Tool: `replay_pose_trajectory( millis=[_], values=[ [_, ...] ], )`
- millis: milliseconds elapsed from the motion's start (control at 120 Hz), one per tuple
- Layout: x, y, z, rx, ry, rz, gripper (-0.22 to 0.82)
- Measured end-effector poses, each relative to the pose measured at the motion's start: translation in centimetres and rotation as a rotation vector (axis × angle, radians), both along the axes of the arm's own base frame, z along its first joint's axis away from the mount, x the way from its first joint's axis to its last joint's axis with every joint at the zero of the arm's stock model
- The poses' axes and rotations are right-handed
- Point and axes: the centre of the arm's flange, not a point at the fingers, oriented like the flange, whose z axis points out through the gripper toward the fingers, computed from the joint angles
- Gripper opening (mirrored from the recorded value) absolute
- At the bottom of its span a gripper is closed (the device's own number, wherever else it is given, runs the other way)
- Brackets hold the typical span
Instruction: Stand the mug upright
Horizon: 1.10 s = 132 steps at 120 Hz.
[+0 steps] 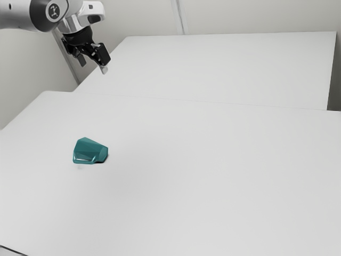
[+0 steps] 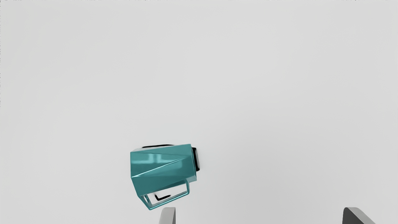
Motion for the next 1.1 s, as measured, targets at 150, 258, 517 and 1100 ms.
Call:
replay_pose_trajectory(
  millis=[150,258,517,1100],
  values=[
    [-0.1,-0.2,0.3,0.003,-0.007,-0.005,0.58],
    [-0.1,-0.3,0.1,0.001,-0.006,-0.008,0.58],
    [-1.1,-0.7,-1.6,-0.015,-0.005,-0.021,0.58],
    [-3.9,9.2,-11.8,-0.246,0.016,0.213,0.58]
  ],
)
